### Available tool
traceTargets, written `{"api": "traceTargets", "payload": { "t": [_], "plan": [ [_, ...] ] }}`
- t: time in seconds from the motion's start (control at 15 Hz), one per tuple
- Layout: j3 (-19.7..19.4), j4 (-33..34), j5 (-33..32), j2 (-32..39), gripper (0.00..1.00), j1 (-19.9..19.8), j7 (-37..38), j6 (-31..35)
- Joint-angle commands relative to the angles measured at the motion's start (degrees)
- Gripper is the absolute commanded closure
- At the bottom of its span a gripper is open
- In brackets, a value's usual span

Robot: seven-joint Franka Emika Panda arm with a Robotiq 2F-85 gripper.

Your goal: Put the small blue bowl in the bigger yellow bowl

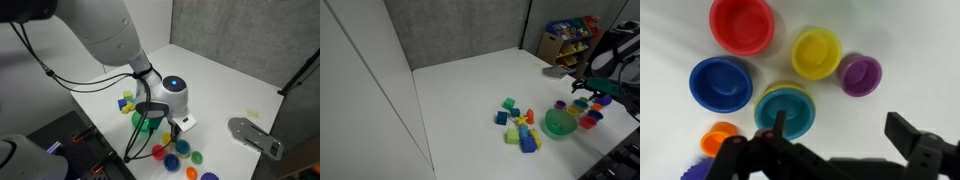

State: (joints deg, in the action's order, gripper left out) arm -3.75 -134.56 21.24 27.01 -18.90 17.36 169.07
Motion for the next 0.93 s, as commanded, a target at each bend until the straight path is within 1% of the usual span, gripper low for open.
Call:
{"api": "traceTargets", "payload": {
  "t": [0.0,0.13,0.27,0.47,0.53,0.87],
  "plan": [
    [-1.34,-1.38,-3.38,-7.56,0.0,4.65,-2.62,-9.93],
    [-1.87,-0.35,-5.98,-10.75,0.0,6.65,-4.11,-16.18],
    [-2.94,0.42,-9.92,-14.35,0.0,8.55,-5.03,-22.28],
    [-4.05,0.79,-17.41,-20.17,0.0,10.62,-5.69,-30.53],
    [-4.12,0.68,-19.81,-22.27,0.0,11.02,-5.66,-32.99],
    [-2.7,-0.86,-25.99,-32.42,0.0,11.99,-8.14,-43.2]
  ]
}}
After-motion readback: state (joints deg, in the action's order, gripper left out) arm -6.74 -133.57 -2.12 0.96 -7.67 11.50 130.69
